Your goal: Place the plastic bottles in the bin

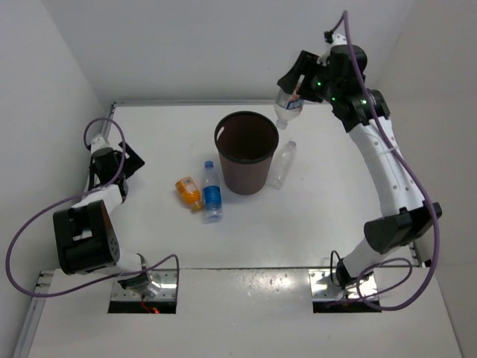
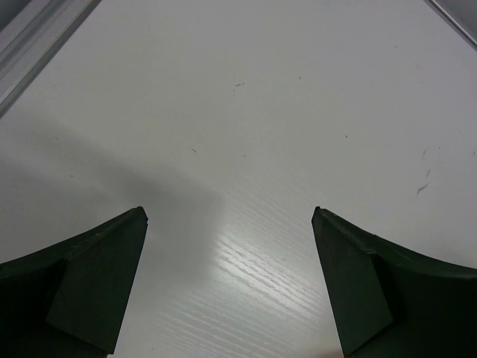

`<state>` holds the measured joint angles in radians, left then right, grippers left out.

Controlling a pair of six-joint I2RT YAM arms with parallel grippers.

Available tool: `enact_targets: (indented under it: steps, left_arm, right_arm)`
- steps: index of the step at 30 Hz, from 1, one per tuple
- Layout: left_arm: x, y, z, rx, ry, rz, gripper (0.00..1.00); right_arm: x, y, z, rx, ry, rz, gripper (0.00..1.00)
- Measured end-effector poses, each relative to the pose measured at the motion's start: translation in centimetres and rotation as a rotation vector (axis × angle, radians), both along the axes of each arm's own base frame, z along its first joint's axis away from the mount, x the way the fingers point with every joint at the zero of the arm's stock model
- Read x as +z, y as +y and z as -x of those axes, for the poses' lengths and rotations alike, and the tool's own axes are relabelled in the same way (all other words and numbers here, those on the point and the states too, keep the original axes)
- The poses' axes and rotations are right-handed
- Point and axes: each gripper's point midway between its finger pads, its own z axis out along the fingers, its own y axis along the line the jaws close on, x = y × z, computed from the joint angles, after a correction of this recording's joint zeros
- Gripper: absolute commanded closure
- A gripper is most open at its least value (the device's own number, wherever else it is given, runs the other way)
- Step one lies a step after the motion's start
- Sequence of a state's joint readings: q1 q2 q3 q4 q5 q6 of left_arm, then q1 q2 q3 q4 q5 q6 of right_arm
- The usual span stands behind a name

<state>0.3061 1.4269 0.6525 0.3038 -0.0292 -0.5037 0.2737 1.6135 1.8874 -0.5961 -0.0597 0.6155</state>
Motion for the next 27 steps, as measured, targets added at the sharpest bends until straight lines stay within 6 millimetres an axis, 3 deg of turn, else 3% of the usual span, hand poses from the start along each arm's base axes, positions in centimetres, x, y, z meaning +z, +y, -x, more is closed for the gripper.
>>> enact_targets:
  steps: [4, 10, 14, 20, 21, 23, 24, 27]
  left_arm:
    - [0.0, -0.8, -0.2, -0.026, -0.003, 0.003, 0.00]
    - [0.1, -1.5, -0.4, -0.051, -0.006, 0.008, 0.00]
    - [0.1, -1.7, -0.5, -0.056, -0.007, 0.008, 0.00]
    - [0.1, -1.7, -0.5, -0.056, -0.007, 0.008, 0.00]
    - [0.1, -1.7, -0.5, -0.057, -0.007, 0.008, 0.00]
    - [0.1, -1.7, -0.5, -0.060, -0.008, 0.010, 0.00]
    - [0.1, -1.8, -0.5, -0.061, -0.008, 0.010, 0.00]
    - [0.0, -1.8, -0.4, -0.063, -0.008, 0.011, 0.00]
  right_arm:
    - [-0.7, 4.0, -1.4, 0.071, 0.000, 0.028, 0.69]
    - [-5.2, 8.7, -2.2, 0.141, 0.076, 0.115, 0.64]
    - [-7.8, 10.6, -2.4, 0.156, 0.118, 0.182, 0.63]
    - [-9.3, 11.7, -1.5, 0.160, 0.144, 0.241, 0.42]
    - [-9.3, 11.7, -1.5, 0.160, 0.142, 0.244, 0.30]
    - [-9.3, 11.7, -1.4, 0.159, 0.142, 0.253, 0.16]
    - [-9.1, 11.6, -1.4, 0.155, 0.139, 0.254, 0.00]
    - [-7.6, 11.6, -1.6, 0.151, 0.104, 0.249, 0.00]
